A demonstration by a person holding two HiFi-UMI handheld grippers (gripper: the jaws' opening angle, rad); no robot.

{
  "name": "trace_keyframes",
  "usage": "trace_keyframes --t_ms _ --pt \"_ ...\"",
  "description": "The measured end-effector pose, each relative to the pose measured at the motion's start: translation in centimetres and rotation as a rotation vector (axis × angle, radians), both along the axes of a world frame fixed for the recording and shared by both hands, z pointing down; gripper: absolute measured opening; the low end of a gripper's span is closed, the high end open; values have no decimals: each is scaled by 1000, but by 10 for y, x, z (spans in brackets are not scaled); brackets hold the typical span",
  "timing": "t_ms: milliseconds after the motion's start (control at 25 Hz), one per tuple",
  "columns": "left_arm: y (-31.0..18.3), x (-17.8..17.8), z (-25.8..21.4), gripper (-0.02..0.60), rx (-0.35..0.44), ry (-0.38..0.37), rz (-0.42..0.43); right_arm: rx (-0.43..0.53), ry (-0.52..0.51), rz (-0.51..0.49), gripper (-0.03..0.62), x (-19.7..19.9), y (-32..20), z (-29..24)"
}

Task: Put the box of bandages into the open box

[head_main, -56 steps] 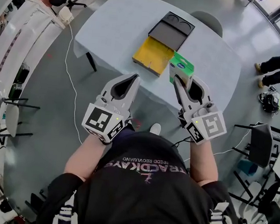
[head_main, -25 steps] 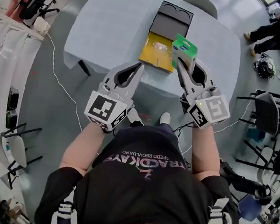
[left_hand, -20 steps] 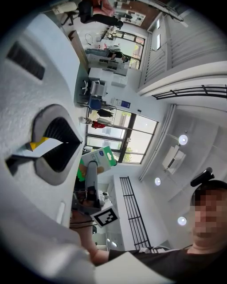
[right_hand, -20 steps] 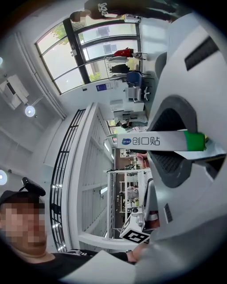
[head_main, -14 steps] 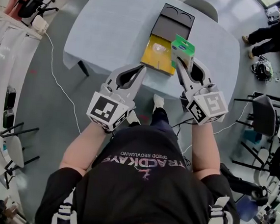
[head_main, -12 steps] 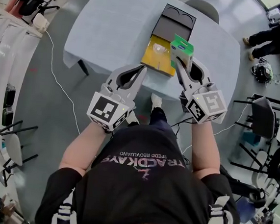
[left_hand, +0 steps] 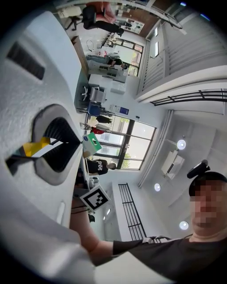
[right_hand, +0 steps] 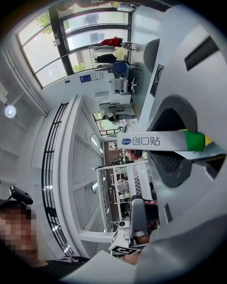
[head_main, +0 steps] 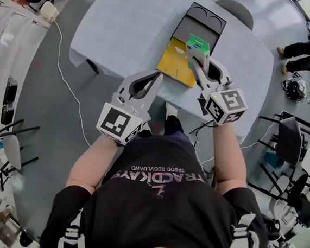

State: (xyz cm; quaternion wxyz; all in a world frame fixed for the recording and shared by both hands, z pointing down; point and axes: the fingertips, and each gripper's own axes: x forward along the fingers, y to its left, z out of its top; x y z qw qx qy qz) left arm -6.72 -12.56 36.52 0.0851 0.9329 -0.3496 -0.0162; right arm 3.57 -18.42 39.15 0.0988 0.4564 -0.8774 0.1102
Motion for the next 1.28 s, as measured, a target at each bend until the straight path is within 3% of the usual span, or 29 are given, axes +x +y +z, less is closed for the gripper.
trace_keyframes --t_ms 360,880,1280 --pt "-18 21 22 15 -19 -27 -44 -133 51 -95 89 12 -29 70" --pt "-36 29 61 15 -131 -42 -106 -351 178 -235 90 11 -39 174" --pt "-53 23 74 15 -132 -59 -152 -496 295 -347 91 2 -35 226"
